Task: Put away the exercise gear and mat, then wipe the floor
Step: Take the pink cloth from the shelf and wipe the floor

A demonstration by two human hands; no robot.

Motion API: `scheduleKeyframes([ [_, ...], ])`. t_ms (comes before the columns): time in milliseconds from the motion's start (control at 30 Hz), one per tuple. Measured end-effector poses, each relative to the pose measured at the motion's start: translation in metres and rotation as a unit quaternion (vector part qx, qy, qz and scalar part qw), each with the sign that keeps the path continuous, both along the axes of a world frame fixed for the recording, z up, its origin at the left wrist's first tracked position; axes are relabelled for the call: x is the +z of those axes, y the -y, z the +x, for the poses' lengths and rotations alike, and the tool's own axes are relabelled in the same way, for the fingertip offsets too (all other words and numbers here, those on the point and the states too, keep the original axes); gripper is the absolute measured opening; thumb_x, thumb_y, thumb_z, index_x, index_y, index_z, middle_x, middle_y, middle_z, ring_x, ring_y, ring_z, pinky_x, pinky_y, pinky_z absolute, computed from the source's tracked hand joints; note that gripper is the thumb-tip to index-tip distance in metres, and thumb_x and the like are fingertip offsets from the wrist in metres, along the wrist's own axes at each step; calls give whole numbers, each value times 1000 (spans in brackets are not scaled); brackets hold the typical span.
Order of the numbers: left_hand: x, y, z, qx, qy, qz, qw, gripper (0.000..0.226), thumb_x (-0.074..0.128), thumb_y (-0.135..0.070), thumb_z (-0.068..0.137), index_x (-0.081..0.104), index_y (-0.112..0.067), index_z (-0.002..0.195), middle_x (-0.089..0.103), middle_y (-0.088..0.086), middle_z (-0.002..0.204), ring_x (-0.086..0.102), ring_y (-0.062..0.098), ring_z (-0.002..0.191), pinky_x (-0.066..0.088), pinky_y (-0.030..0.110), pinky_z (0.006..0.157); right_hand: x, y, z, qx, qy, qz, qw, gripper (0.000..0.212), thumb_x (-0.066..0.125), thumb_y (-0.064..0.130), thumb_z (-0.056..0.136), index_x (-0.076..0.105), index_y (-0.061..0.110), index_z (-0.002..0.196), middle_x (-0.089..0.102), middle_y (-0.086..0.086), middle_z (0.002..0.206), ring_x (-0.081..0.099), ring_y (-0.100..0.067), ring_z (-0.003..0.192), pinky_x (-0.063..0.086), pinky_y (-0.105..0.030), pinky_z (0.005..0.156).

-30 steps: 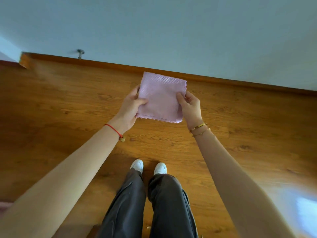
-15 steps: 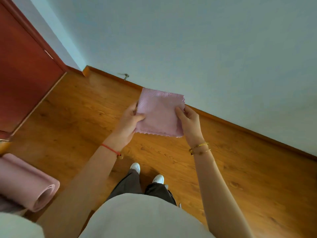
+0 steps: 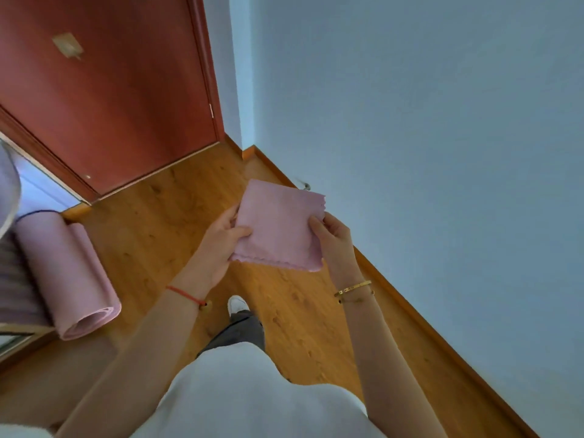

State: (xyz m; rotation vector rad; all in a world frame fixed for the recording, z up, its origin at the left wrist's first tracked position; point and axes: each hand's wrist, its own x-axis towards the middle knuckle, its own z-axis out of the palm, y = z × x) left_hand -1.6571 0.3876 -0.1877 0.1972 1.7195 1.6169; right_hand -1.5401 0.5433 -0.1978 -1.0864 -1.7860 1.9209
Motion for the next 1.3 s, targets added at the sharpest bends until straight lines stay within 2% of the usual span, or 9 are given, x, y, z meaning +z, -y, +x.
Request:
scheduleKeyframes([
  [133, -1, 4, -43, 61, 12, 5, 998, 46, 53, 2, 96, 57, -32, 127, 69, 3, 124, 64, 22, 103, 48, 45, 91, 4, -8, -62, 58, -2, -6, 998, 19, 50, 19, 102, 67, 22, 109, 70, -8, 114, 65, -27, 108, 55, -44, 96],
  [300, 6, 13, -111, 126, -32, -10, 992, 48, 53, 2, 97, 54, -29, 133, 67, -8, 119, 65, 13, 108, 56, 28, 84, 6, -7, -151, 130, -18, 11, 991, 21, 51, 23, 101, 71, 19, 104, 71, -7, 104, 65, -32, 104, 55, -47, 94],
  [467, 11, 34, -169, 198, -59, -36, 978, 47, 55, 3, 94, 53, -20, 136, 65, -5, 118, 62, 18, 111, 53, 28, 84, 8, 6, -230, 200, -22, 38, 979, 21, 50, 25, 101, 69, 15, 100, 71, -8, 98, 66, -31, 100, 56, -43, 89],
  [600, 10, 58, -205, 256, -68, -41, 963, 52, 59, 0, 92, 54, -19, 140, 64, 3, 131, 58, 26, 123, 51, 47, 103, 5, 20, -287, 268, -12, 47, 962, 25, 51, 26, 101, 67, 7, 101, 70, -11, 96, 66, -31, 97, 57, -39, 84],
  [733, 9, 77, -233, 333, -57, -29, 941, 54, 68, -21, 79, 60, -24, 133, 66, 5, 130, 59, 30, 123, 48, 54, 106, -4, 32, -346, 338, -12, 49, 940, 28, 52, 26, 100, 64, 1, 102, 68, -19, 98, 65, -35, 92, 57, -42, 83],
  [933, -3, 97, -277, 465, -62, -15, 883, 47, 57, 10, 91, 65, -34, 106, 75, -11, 96, 70, 8, 91, 54, 26, 75, -7, 59, -438, 440, -25, 51, 896, 19, 54, 15, 98, 63, 3, 87, 60, -7, 78, 52, -17, 74, 42, -35, 67],
  [1133, -17, 125, -314, 599, -27, 12, 800, 57, 70, -11, 60, 70, -17, 117, 72, 21, 115, 66, 45, 110, 51, 59, 95, -14, 95, -515, 560, -12, 80, 824, 20, 53, 11, 97, 56, 11, 77, 48, -2, 65, 41, -15, 64, 35, -24, 56],
  [1200, -15, 136, -326, 628, -26, -25, 777, 48, 68, -1, 72, 70, -18, 117, 74, 9, 105, 70, 34, 102, 60, 40, 87, -18, 115, -538, 601, -11, 100, 793, 18, 51, 13, 97, 54, 12, 79, 46, 0, 66, 41, -14, 65, 35, -22, 58],
  [1300, -19, 159, -343, 642, -35, -74, 763, 47, 57, 10, 88, 66, -15, 127, 72, -5, 96, 67, 7, 83, 54, 11, 64, -25, 144, -563, 647, -8, 99, 756, 11, 48, 15, 97, 57, 12, 90, 49, 3, 70, 46, -12, 69, 39, -26, 63],
])
